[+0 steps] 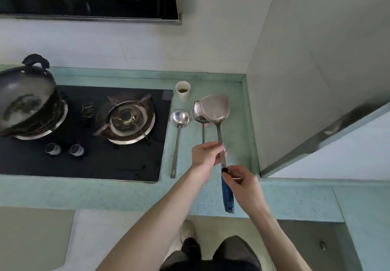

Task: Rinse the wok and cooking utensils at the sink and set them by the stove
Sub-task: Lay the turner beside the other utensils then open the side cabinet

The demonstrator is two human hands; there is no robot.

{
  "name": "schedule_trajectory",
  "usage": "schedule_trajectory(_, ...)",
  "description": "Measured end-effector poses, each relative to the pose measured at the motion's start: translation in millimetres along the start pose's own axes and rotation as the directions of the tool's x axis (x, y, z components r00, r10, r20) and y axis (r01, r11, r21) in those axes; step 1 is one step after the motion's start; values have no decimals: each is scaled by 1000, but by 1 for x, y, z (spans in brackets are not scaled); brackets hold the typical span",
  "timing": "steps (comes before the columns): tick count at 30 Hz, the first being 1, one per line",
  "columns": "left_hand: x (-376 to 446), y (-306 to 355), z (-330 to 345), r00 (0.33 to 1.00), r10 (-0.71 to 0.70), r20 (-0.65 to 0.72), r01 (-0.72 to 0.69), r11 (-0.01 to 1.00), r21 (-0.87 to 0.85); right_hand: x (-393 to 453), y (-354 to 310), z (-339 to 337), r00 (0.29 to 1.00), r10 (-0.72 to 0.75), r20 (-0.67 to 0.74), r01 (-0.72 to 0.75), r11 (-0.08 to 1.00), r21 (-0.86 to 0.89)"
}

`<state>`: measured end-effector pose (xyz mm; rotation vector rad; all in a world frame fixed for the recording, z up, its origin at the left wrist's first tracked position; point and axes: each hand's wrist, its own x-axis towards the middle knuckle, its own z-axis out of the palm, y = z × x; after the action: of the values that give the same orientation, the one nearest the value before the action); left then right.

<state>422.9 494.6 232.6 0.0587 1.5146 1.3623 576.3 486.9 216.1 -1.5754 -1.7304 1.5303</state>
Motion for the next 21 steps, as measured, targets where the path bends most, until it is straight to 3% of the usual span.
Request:
schedule_trajectory(12, 89, -1, 25, 999, -21, 41, 17, 996, 85, 71, 18, 13, 990, -44, -136, 16, 980, -196)
schedule_trajectory(21, 133, -30, 33, 998, -61, 6, 60, 992, 108, 105, 47, 20, 989, -60, -138, 21, 963, -267)
